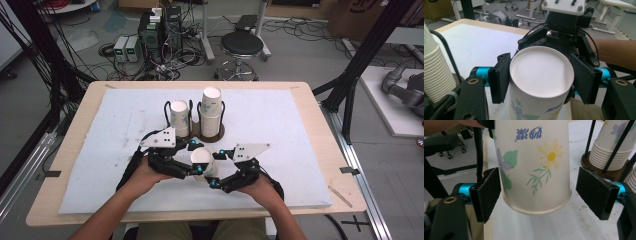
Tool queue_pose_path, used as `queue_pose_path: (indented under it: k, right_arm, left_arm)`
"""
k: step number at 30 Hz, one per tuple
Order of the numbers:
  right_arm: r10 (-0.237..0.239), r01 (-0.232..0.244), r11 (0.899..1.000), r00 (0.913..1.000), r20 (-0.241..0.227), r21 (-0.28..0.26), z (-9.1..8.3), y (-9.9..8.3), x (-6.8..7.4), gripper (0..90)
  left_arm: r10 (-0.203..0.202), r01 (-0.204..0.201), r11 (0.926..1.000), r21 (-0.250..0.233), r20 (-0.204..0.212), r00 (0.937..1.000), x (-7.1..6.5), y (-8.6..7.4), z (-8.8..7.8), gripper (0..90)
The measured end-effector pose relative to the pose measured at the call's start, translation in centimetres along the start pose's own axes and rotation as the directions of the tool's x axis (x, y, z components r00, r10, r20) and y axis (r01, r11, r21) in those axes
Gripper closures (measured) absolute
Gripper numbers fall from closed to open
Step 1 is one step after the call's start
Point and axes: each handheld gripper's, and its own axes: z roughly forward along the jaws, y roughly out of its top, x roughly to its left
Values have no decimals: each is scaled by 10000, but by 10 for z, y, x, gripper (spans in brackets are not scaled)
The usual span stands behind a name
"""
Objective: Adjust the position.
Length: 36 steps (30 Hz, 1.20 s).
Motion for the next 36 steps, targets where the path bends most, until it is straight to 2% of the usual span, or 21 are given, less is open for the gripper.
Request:
queue_pose_path:
  k: [14, 18, 27, 29, 31, 34, 36]
  right_arm:
    - [-93, 91, 9999, 9994, -323, -71, 4, -3, 0, 226]
    - [-224, 220, 9997, 9988, -424, -102, 4, -3, 0, 261]
    - [-290, 293, 9996, 9987, -411, 58, 4, -2, 0, 276]
    - [-285, 290, 9995, 9988, -398, 115, 4, -2, -1, 278]
    - [-306, 313, 9994, 9988, -385, 161, 4, -2, -1, 278]
    - [-364, 375, 9986, 9989, -305, 373, 3, -3, -1, 278]
    - [-381, 394, 9982, 9988, -295, 460, 2, -3, -1, 278]
  left_arm:
    - [-103, 109, 9998, -169, 349, 9993, 0, -1, 4, 364]
    - [-172, 179, 9996, -217, 346, 9993, 0, -2, 4, 364]
    - [-323, 330, 9991, -263, 243, 9992, 1, -5, 4, 354]
    - [-397, 399, 9990, -193, 108, 9992, 1, -5, 5, 299]
    - [-477, 476, 9988, -110, -68, 9988, 1, -6, 5, 183]
    - [-603, 602, 9981, -90, -92, 9981, 2, -6, 3, 164]
    - [-533, 533, 9986, 1, -70, 9986, 2, -6, 0, 165]
